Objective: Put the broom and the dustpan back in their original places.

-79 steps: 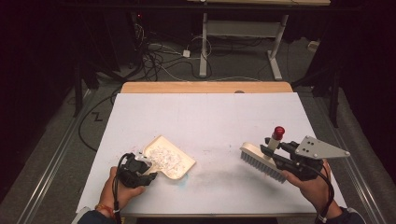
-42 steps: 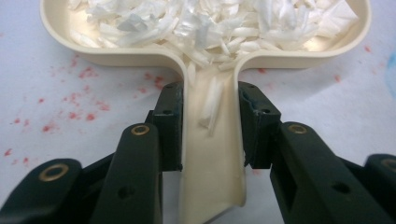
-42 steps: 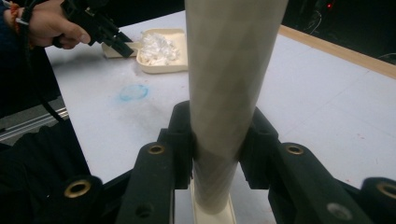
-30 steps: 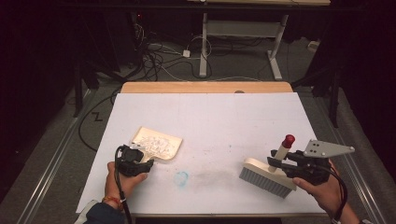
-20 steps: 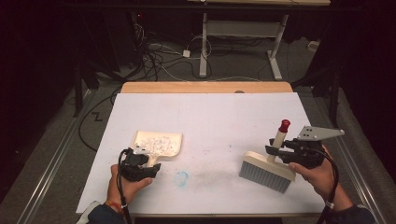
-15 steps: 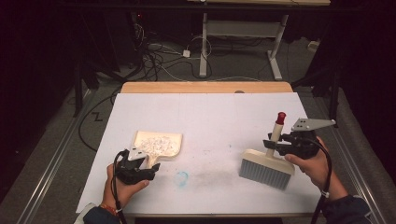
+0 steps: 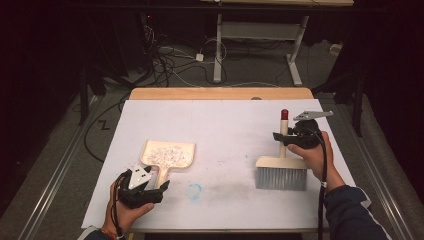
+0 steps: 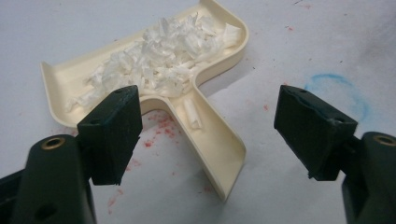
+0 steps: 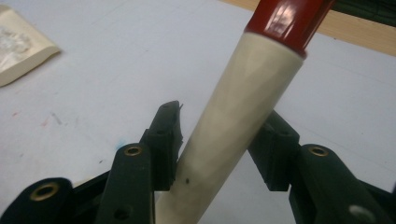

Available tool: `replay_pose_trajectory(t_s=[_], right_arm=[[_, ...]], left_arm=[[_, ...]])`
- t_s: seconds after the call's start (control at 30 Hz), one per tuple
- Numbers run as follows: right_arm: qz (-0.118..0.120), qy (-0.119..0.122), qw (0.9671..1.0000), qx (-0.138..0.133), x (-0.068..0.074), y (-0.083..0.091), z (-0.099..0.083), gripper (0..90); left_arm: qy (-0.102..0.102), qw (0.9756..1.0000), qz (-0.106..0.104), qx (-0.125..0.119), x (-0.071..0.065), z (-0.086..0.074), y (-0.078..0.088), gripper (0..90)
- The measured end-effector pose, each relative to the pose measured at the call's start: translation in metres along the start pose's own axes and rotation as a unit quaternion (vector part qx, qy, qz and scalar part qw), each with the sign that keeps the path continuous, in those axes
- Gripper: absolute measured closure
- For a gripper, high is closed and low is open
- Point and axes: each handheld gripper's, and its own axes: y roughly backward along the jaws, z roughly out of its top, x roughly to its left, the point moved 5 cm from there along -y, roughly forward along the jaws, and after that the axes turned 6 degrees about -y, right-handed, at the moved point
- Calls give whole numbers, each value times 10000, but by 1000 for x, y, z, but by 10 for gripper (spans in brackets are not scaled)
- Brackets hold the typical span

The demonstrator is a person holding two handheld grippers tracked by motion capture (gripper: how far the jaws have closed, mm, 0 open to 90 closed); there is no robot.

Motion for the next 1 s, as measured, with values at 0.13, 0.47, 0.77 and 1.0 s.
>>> replay_pose_trajectory(t_s=[0.13,0.47,0.77,1.0], right_arm=[[-102,-82,9999,-21,-2,-10,4,585],[-395,-74,9992,-41,-4,-28,11,581],[-641,-14,9967,-500,-4,-17,20,518],[-689,96,9946,-766,2,-8,21,453]], left_arm=[[-9,10000,-27,19,-1,0,-2,235],[-196,9997,-131,4,-5,2,-5,235],[-278,9995,-111,-42,-8,2,-5,218],[-349,9994,-76,22,-9,1,-7,197]])
